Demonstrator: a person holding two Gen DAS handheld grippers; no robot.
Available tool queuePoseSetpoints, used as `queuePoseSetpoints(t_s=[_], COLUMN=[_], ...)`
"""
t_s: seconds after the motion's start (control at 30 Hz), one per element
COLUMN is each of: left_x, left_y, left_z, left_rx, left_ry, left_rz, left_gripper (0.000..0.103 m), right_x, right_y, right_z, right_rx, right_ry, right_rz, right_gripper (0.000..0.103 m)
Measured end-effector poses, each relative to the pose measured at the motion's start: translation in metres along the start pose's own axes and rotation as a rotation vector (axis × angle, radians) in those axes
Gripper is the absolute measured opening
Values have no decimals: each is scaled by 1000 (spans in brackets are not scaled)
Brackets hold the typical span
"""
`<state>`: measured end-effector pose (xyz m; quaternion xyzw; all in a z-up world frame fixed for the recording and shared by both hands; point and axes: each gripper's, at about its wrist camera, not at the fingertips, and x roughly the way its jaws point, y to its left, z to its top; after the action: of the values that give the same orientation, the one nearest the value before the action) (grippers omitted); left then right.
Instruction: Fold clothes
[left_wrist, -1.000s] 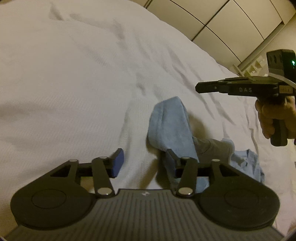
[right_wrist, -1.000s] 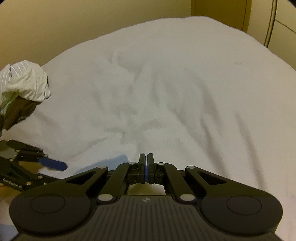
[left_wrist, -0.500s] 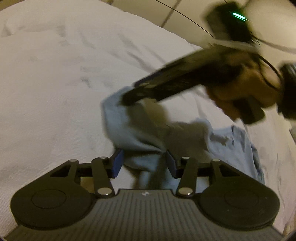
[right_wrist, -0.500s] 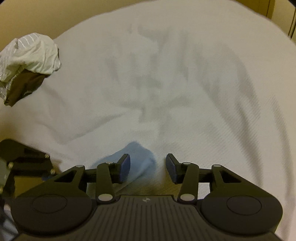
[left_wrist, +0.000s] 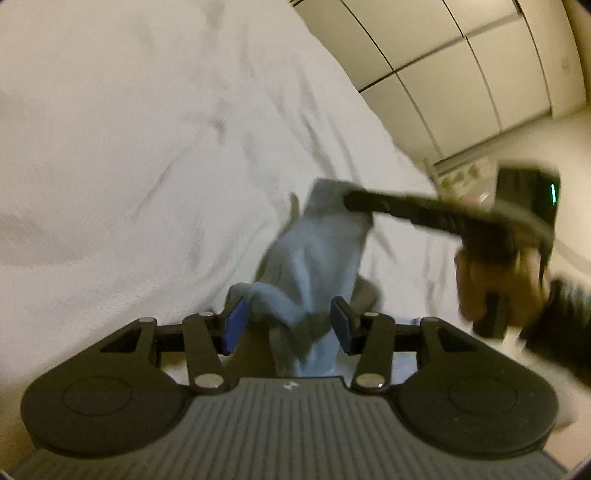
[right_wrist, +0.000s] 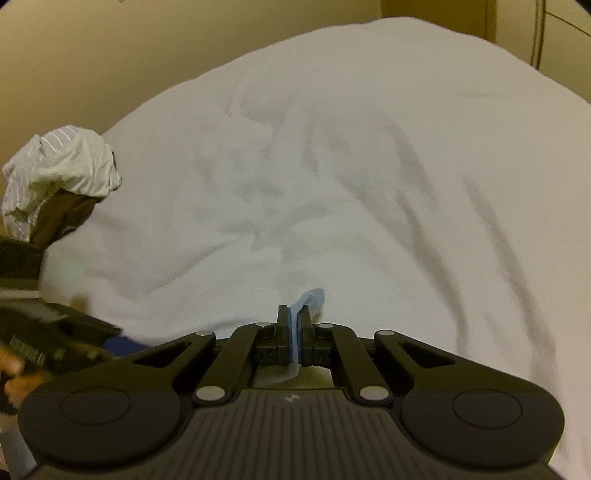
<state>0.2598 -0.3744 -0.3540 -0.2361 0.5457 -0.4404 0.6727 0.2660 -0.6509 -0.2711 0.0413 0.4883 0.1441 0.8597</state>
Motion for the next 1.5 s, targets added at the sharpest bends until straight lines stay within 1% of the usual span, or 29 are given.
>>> queuePoseSetpoints(t_s=[0.03,0.1,0.2,0.27,0.3,0.33,0.37,0.4,0.43,0.47,0.5,0.53,0.63,0.7,0.73,0.8,0.83,0.93,0.97,1.03,1.1,1.2,1.27,1.3,1.33,1.4,1.43,1.47,1.5], left_x=[4,10,13,16,19,22,26,29,31,27,22,11,-29,-52,-58,-64,-67,-67,-67,-63,-63,-63,-62,-61,-60,-58,-57,-56,-55], left_y=[5,8,10,11,12,13,15,14,14,11,6,-2,-30,-46,-49,-49,-49,-35,-31,-25,-19,-11,-7,-8,-7,-4,-4,-4,-4], left_z=[2,6,7,5,5,4,5,7,8,8,8,7,3,-5,-10,-20,-25,-35,-38,-42,-42,-40,-40,-40,-39,-37,-36,-35,-33], left_rx=[-20,-25,-49,-78,-96,-116,-134,-141,-145,-133,-115,-76,75,195,215,227,233,160,140,98,71,57,57,56,51,46,56,67,79], left_ry=[14,41,67,77,84,93,104,104,101,76,44,0,-140,-206,-220,-238,-246,-237,-235,-218,-209,-202,-201,-203,-203,-201,-197,-192,-188], left_rz=[-8,21,33,27,19,10,10,16,23,38,57,78,149,227,260,320,350,415,432,446,444,429,418,416,411,401,397,391,386], left_gripper=[47,47,47,46,43,37,34,22,5,1,1,0,0,0,0,0,0,0,1,1,2,4,6,7,8,10,10,9,9], right_x=[-5,-12,-18,-20,-20,-20,-21,-21,-22,-23,-24,-25,-25,-16,-8,15,24,34,33,31,32,41,52,59,67,82,90,97,104], right_y=[-1,-1,-5,-5,-5,-5,-5,-4,-3,-1,1,4,16,29,36,51,56,55,53,48,45,47,52,55,58,64,66,69,72], right_z=[-5,-15,-26,-32,-35,-36,-36,-35,-33,-31,-28,-23,0,19,29,45,52,59,56,49,37,22,22,24,27,33,35,37,40], right_rx=[5,19,40,49,54,58,62,63,62,54,45,33,-2,-26,-39,-77,-87,-26,-11,13,1,-35,-65,-77,-91,-121,-135,-150,-162], right_ry=[-2,3,10,16,19,20,19,16,12,8,3,-7,-63,-96,-104,-87,-82,-99,-95,-83,-40,20,34,35,39,62,77,93,110], right_rz=[-8,-27,-38,-42,-44,-46,-48,-51,-52,-52,-51,-50,-23,6,20,24,19,3,-2,-12,-14,1,24,35,44,55,58,61,65], right_gripper=[3,3,3,3,3,3,3,3,3,3,3,3,3,3,5,14,15,15,15,16,18,25,33,36,38,38,37,28,13])
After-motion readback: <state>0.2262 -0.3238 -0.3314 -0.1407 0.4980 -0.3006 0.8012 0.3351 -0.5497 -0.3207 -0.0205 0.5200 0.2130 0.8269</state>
